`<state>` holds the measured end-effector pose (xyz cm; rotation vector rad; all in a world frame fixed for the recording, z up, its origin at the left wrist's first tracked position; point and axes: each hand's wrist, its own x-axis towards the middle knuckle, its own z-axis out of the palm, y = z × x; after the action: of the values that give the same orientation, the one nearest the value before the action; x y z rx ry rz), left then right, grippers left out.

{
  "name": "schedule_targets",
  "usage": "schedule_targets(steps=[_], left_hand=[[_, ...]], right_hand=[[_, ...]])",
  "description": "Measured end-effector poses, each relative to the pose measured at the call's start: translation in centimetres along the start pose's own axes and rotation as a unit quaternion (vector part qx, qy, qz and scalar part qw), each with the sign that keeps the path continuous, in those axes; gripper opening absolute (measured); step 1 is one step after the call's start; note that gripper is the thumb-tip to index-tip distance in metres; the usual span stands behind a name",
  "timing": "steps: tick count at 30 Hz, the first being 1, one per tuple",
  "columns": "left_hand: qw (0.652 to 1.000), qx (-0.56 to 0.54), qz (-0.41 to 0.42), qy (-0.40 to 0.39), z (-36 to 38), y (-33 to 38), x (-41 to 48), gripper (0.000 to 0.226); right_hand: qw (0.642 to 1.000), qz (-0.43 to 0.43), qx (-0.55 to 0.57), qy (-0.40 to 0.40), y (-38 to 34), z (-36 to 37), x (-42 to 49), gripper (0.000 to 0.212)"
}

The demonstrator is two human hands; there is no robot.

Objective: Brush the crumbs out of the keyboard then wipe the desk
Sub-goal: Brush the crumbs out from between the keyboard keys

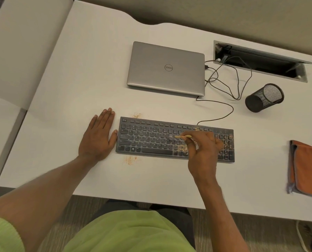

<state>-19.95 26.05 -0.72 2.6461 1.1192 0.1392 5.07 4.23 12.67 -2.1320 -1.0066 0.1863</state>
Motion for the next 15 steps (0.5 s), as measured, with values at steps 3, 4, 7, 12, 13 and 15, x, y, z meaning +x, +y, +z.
schedule_targets(steps=[3, 4, 7, 12, 13, 15], left_hand=[[1.0, -0.001, 0.001, 0.002, 0.0, 0.0, 0.0, 0.07], [1.0, -0.002, 0.001, 0.003, 0.0, 0.0, 0.0, 0.07], [1.0, -0.001, 0.002, 0.005, 0.0, 0.0, 0.0, 0.07], [1.0, 0.001, 0.001, 0.003, 0.1, -0.1, 0.1, 0.07], [1.0, 0.001, 0.001, 0.002, 0.0, -0.1, 0.1, 0.07], [1.0, 0.004, 0.001, 0.003, 0.0, 0.0, 0.0, 0.07]], right_hand=[[0.999, 0.012, -0.028, -0.016, 1.1, 0.0, 0.1, 0.018], [0.999, 0.028, -0.038, -0.013, 1.6, -0.2, 0.1, 0.018], [0.995, 0.081, -0.054, 0.02, 2.6, -1.2, 0.0, 0.023], [0.996, 0.062, -0.04, 0.04, 2.5, -1.8, 0.0, 0.018], [0.998, 0.053, -0.024, 0.034, 2.4, -1.6, 0.0, 0.019], [0.999, 0.042, 0.003, 0.016, 2.1, -1.1, 0.1, 0.021]])
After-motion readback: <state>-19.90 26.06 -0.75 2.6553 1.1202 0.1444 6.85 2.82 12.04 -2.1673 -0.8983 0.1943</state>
